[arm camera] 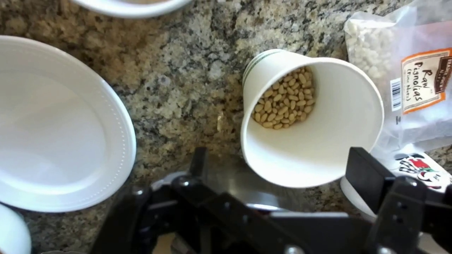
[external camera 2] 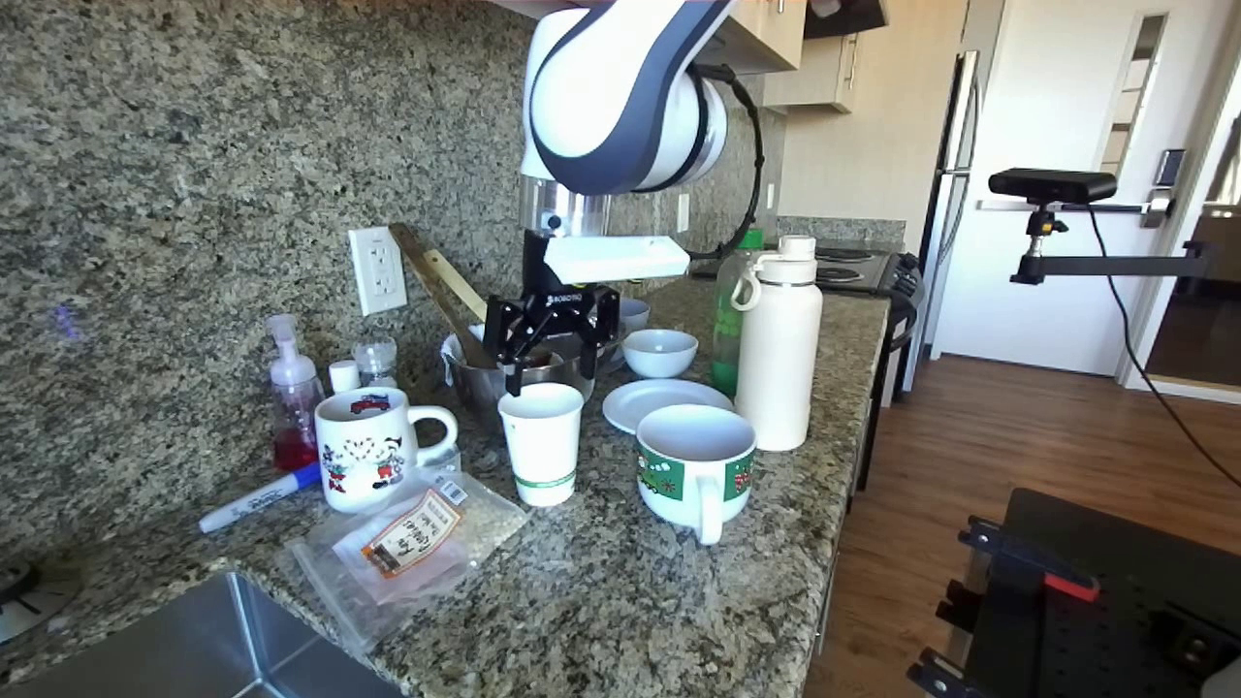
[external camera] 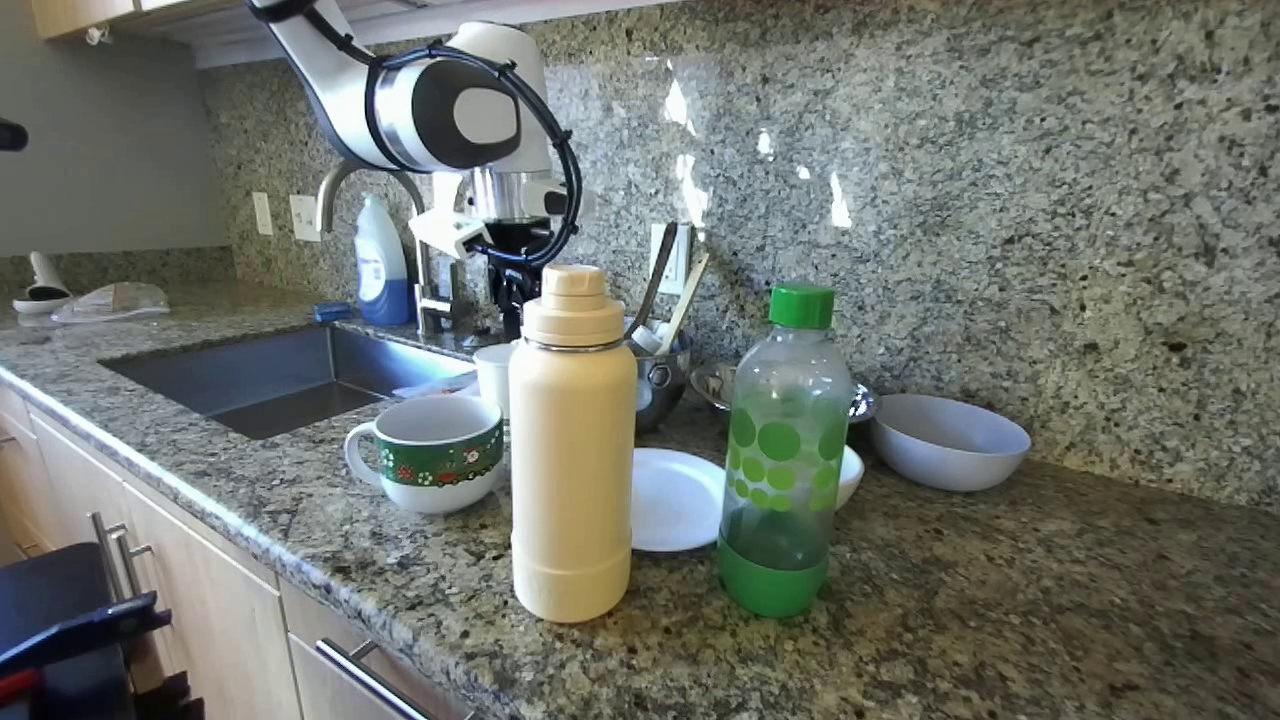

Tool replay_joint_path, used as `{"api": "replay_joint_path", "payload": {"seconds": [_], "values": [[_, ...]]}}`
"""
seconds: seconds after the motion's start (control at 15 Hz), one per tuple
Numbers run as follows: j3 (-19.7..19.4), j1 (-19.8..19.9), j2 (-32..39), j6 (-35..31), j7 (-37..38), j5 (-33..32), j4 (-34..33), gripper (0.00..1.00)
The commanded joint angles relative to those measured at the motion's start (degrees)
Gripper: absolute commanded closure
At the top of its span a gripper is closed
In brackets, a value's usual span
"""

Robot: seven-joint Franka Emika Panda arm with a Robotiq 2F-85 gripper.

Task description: Pour the contents of the cup in the small white bowl

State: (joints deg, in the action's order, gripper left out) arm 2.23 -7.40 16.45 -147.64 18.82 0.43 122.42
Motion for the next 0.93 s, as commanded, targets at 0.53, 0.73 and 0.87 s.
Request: {"api": "replay_joint_path", "payload": {"seconds": [0.53, 0.73, 0.87], "values": [[-0.99, -2.10, -3.76, 0.48, 7.57, -0.55, 6.01, 0.00], [-1.26, -1.85, -3.84, 0.08, 7.27, -0.58, 6.65, 0.00], [-1.46, -1.76, -3.79, 0.10, 7.18, -0.71, 6.78, 0.00]]}}
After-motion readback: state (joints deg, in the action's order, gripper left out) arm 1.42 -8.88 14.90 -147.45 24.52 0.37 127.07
